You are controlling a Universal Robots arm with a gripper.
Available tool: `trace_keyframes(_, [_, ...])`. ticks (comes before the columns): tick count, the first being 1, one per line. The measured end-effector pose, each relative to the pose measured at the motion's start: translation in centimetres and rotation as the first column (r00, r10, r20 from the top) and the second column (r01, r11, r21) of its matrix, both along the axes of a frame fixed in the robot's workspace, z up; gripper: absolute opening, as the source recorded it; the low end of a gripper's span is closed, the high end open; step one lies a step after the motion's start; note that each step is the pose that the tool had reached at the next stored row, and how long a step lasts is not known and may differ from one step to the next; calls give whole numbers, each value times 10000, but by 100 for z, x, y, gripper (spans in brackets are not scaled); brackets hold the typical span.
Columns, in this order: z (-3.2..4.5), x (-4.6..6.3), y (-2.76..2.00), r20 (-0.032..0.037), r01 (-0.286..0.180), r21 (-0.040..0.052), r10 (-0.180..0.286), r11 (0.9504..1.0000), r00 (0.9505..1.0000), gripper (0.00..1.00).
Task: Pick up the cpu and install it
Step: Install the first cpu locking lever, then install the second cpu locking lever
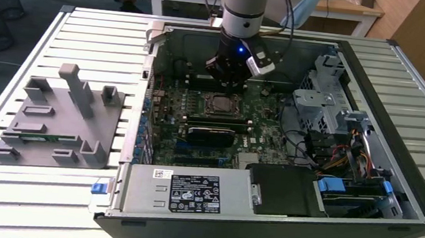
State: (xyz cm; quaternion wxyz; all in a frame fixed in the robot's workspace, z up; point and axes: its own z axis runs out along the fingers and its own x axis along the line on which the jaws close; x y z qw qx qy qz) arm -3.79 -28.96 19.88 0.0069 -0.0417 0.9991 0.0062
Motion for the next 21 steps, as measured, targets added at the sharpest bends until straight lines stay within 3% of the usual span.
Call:
trace_keyframes(4, [45, 0, -1, -5, 0, -6, 0, 10000, 10000, 11])
trace_keyframes(21, [46, 13, -65, -5, -1, -6, 1, 10000, 10000, 11])
